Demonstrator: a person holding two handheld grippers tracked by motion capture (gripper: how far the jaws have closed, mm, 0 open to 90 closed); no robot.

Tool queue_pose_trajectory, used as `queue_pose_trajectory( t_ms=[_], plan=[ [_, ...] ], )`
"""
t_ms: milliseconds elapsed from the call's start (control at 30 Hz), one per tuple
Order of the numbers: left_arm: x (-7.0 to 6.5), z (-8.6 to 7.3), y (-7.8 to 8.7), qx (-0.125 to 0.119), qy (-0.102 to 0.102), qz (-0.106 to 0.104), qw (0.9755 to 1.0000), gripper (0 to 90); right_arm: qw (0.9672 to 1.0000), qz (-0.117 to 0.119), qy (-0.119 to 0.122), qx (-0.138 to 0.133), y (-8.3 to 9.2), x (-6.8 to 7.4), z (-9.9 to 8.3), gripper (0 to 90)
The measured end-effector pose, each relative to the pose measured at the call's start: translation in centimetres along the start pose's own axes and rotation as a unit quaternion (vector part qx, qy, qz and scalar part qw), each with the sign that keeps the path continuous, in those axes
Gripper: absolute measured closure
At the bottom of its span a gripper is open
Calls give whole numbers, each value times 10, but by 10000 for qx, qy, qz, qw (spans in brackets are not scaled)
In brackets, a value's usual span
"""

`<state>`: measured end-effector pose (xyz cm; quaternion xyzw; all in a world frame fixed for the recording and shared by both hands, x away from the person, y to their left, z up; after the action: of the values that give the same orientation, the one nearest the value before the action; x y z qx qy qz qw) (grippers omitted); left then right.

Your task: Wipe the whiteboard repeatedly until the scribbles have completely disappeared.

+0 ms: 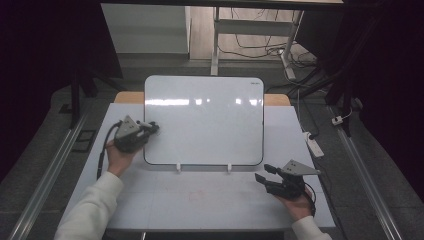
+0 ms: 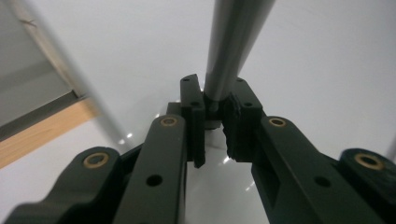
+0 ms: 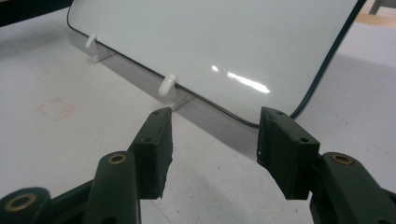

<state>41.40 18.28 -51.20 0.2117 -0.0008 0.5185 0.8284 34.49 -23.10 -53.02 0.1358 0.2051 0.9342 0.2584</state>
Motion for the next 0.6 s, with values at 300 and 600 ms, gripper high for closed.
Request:
queue_pose_trajectory(
  t_ms=[300, 600],
  plan=[
    [27, -1, 5, -16, 375, 263, 9990, 782, 10000, -10, 33, -36, 2, 2, 3, 454],
    [12, -5, 6, 9, 202, 154, 9997, 782, 10000, 0, 31, 2, 1, 3, 1, 454]
  ],
)
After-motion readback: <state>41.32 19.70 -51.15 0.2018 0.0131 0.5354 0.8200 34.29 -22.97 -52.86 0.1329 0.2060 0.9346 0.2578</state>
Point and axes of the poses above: each handheld gripper's, and its own axes: y roughly backward along the jaws, z roughly out of its top, x roughly to its left, the point moved 7 cm from there along -y, roughly forward along the jaws, and after that the axes turned 12 degrees about z, right-handed, at the moved point
